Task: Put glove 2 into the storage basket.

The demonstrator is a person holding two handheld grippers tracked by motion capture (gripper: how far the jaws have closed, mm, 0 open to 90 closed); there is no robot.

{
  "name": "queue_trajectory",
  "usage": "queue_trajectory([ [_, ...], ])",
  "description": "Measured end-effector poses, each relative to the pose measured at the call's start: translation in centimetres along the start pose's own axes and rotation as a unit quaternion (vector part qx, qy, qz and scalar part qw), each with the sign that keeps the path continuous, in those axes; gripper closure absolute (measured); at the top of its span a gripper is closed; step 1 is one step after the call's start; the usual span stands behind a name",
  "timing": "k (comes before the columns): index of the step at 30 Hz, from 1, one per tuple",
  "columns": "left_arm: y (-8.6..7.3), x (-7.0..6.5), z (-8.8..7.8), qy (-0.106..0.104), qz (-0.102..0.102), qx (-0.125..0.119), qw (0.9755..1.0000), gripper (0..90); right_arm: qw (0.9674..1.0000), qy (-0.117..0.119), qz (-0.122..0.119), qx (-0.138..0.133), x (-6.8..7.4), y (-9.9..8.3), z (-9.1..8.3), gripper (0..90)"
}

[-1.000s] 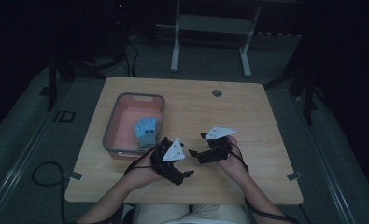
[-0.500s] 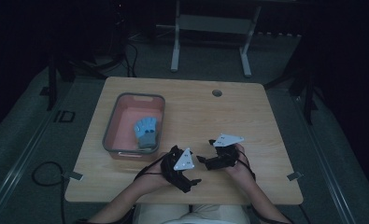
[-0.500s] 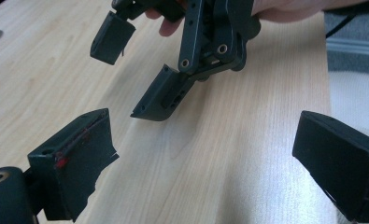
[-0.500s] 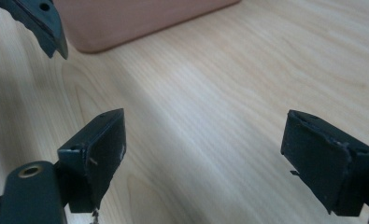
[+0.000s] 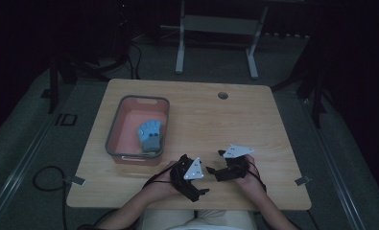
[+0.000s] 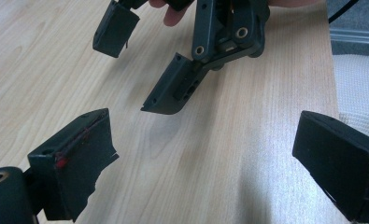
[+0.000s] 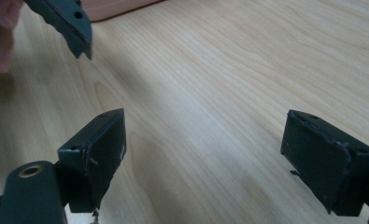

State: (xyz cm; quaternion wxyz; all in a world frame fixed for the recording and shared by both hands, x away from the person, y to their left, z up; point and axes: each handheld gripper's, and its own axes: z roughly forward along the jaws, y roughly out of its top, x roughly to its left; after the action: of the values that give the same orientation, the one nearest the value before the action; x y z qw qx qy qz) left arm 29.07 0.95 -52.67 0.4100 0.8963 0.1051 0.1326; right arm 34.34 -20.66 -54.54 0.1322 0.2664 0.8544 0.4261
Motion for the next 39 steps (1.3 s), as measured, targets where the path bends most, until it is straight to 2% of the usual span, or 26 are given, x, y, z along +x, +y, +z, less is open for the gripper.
queue_trajectory([
  [11,-0.5,-0.6,1.1,-0.007,0.001,0.01,0.9999,5.1,0.9999,-0.006,0.008,-0.001,-0.1,-1.0,-0.3,14.1],
  [12,-0.6,-0.6,1.1,-0.004,0.005,0.016,0.9998,5.1,0.9999,-0.008,0.01,0.001,-0.1,-1.2,-0.2,14.1],
  [17,-1.0,-0.7,1.1,-0.004,0.0,0.017,0.9998,5.1,0.9998,-0.012,0.013,-0.001,-0.2,-1.5,-0.5,14.1],
  [21,-1.2,-0.7,1.2,0.004,0.008,0.024,0.9997,5.0,0.9998,-0.018,0.013,-0.002,-0.4,-1.8,-1.0,14.1],
  [30,-1.5,-0.5,1.0,0.006,-0.003,0.021,0.9998,5.1,0.9998,-0.021,0.007,0.0,-0.3,-2.1,-1.1,14.1],
  [39,-1.8,-0.5,0.8,0.007,-0.005,0.02,0.9998,5.1,0.9997,-0.024,0.009,-0.004,-0.5,-2.1,-1.2,14.1],
])
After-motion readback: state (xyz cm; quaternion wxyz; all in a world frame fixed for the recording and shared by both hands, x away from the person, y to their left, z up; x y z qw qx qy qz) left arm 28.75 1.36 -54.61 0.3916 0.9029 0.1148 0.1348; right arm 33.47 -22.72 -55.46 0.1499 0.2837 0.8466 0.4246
